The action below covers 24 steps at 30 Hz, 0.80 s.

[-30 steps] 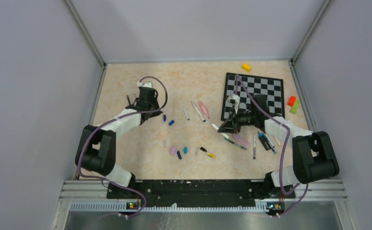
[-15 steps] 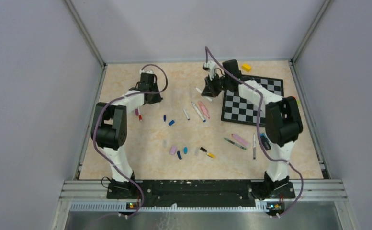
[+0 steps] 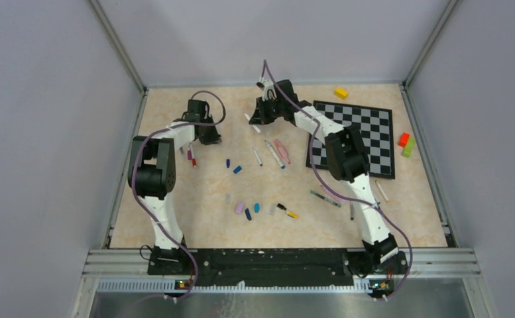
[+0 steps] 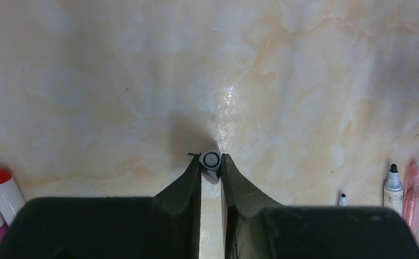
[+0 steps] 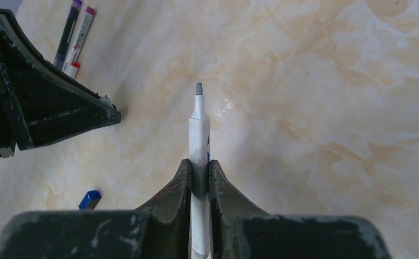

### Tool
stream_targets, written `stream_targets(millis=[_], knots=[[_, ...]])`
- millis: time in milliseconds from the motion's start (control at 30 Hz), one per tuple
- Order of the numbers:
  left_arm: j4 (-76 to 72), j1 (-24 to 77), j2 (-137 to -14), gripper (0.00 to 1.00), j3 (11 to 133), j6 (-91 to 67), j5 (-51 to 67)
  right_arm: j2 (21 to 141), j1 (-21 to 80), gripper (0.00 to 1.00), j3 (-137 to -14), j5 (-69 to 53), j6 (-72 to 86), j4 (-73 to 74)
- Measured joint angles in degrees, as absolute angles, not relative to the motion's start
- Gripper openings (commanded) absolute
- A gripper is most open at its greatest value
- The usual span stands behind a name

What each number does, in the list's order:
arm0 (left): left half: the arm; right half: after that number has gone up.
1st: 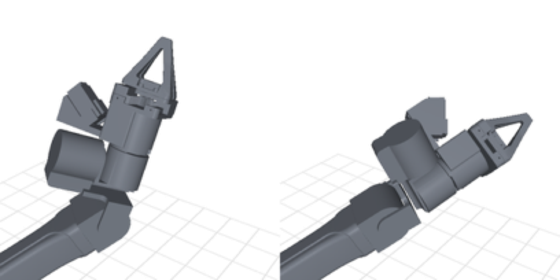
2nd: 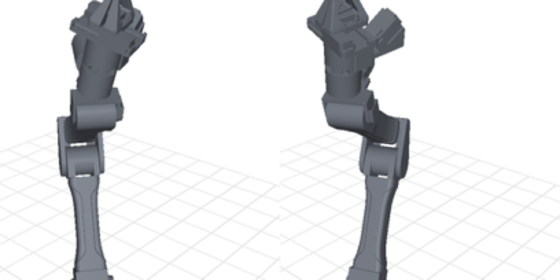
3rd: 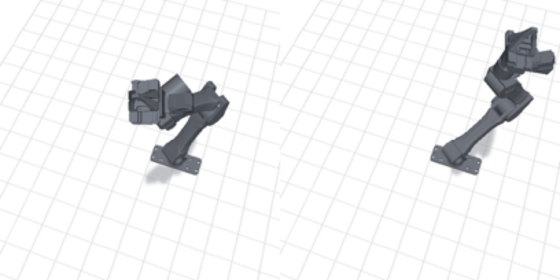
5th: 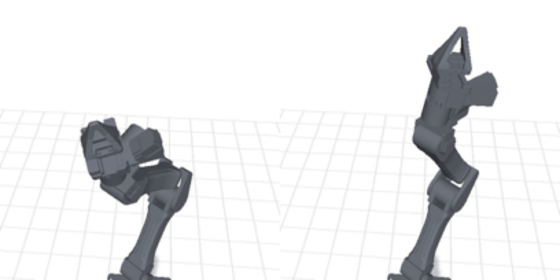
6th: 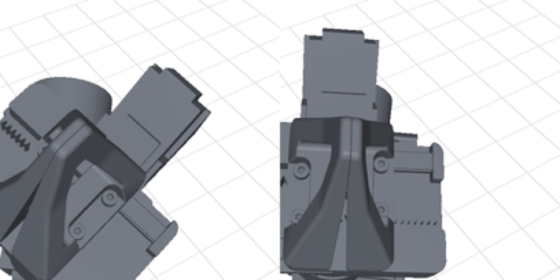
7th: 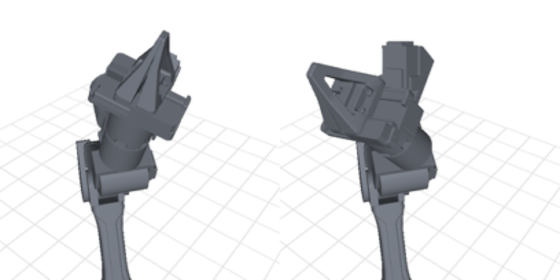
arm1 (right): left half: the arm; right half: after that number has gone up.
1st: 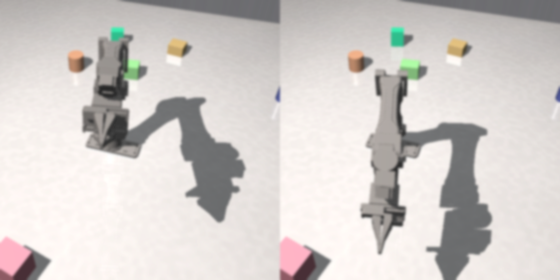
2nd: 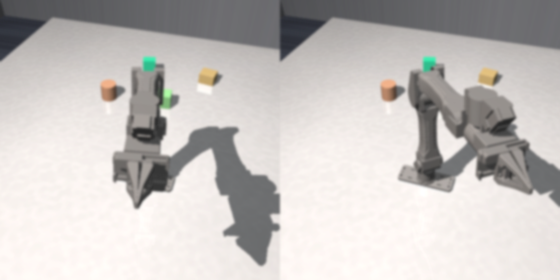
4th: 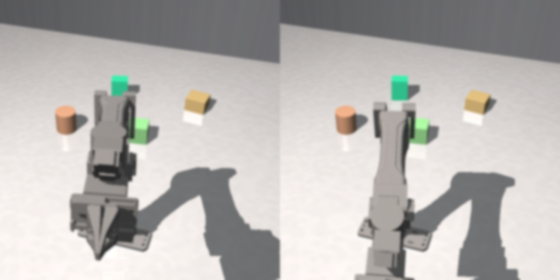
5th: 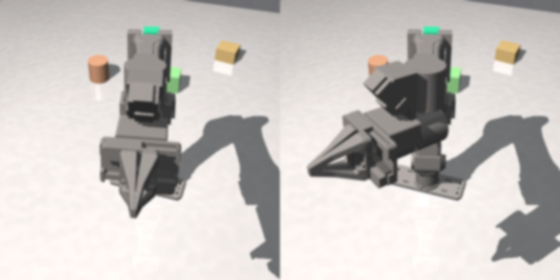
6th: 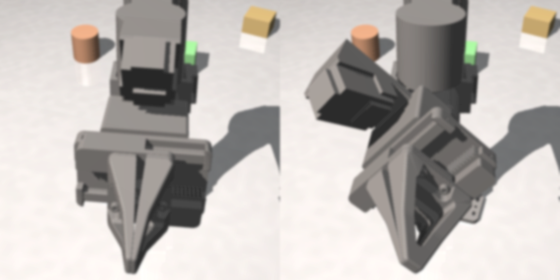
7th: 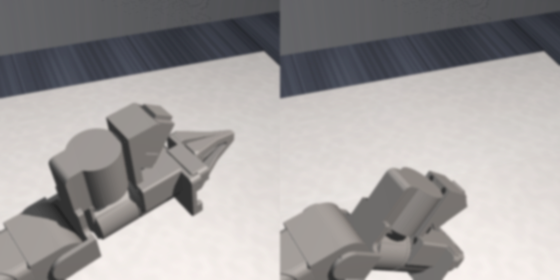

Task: Open the pen caps
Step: Place the pen cap at the center of the board, then place the pen at the center of the board.

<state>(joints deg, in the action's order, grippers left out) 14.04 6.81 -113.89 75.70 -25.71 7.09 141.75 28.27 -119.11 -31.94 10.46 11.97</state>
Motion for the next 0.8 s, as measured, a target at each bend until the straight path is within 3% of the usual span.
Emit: stream_targets(millis=[333, 667, 800], knots=[[13.47, 6.28, -113.89, 0.38, 75.31, -26.22, 9.52, 145.97, 32.38, 0.0, -122.19, -26.55, 17.04, 12.03], [13.47, 5.8, -113.62, 0.45, 75.22, -26.83, 11.57, 147.28, 32.88, 0.16, -122.37, -22.52, 17.23, 11.86], [16.29, 5.5, -112.36, 0.5, 75.18, -25.87, 11.79, 147.28, 32.88, 0.27, -122.37, -22.33, 17.04, 11.68]])
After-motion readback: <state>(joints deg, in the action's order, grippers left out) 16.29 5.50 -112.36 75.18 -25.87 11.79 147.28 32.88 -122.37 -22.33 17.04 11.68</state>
